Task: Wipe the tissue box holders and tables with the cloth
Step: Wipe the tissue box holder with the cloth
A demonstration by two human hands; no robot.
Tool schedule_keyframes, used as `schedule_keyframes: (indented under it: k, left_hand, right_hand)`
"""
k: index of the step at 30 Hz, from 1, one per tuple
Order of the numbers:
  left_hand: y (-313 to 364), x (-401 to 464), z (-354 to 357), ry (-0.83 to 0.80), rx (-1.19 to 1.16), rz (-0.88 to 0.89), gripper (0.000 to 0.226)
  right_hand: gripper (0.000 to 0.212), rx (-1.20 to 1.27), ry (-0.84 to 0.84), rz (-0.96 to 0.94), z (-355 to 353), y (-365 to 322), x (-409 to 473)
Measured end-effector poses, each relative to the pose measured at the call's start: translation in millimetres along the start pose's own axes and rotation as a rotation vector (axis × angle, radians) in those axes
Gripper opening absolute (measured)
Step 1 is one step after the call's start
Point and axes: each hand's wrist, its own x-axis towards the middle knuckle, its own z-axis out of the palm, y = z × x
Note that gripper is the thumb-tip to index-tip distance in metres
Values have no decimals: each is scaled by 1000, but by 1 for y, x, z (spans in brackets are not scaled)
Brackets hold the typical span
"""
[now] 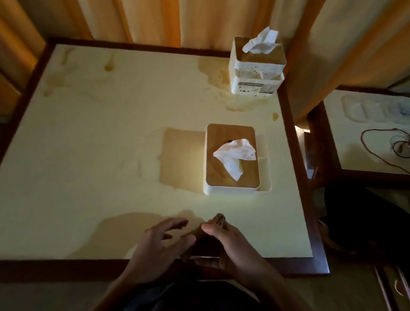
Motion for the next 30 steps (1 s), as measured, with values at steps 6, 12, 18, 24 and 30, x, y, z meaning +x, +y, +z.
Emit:
schedule_keyframes:
  k: [6, 12, 18, 24, 30]
  left_hand:
    - [-6, -10, -4, 6, 9, -101, 32]
    - [-10, -1, -9, 70, -99, -147, 13]
    - [-14, 7, -19, 173, -397, -359, 22]
    - [-22, 6, -33, 176, -596, -439, 16]
    - [-23, 10, -38, 211, -446, -402, 14]
  right_hand:
    - [23, -409, -72, -85, 15, -5, 28]
    - [15, -491, -62, -142, 13, 2, 47]
    - [14, -473, -48, -91, 14, -6, 51]
    - [17, -380, 65, -89, 22, -12, 64]
    - [13, -488, 131, -216, 28, -3, 76]
